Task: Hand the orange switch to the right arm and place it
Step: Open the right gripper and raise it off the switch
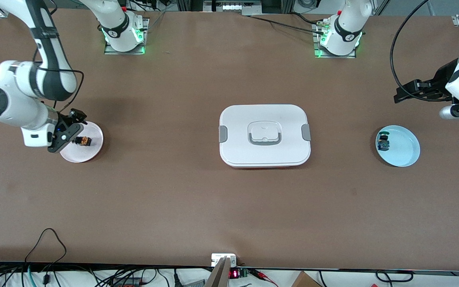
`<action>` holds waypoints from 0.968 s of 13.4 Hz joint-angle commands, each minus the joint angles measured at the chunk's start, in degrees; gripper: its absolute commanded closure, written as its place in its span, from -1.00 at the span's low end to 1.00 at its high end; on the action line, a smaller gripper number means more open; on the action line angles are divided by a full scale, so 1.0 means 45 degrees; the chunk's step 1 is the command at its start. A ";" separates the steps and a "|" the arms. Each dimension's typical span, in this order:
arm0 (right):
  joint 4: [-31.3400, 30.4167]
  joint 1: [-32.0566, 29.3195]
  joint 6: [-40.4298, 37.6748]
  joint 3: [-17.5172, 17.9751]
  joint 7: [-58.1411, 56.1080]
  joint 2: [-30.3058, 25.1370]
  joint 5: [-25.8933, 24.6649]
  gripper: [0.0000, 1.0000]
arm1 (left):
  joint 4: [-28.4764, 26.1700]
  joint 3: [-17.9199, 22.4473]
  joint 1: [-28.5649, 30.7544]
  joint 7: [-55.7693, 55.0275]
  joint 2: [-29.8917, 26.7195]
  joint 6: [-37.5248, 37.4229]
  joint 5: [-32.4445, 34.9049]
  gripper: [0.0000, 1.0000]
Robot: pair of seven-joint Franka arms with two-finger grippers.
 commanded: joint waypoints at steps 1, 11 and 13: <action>0.1372 -0.0201 -0.2106 0.0107 0.2282 0.0153 0.0748 -1.00 | 0.0222 0.0009 0.0037 -0.0013 0.0135 -0.0007 0.0108 -1.00; 0.4888 0.0580 -0.4790 0.0224 0.8228 -0.0727 0.0241 -1.00 | 0.0242 -0.0011 -0.0002 0.0006 0.0135 0.0110 0.0323 -1.00; 0.5126 0.0502 -0.4731 0.0088 0.8422 -0.0707 -0.0303 -1.00 | 0.0241 -0.0011 0.0037 0.0006 0.0135 0.0110 0.0323 -1.00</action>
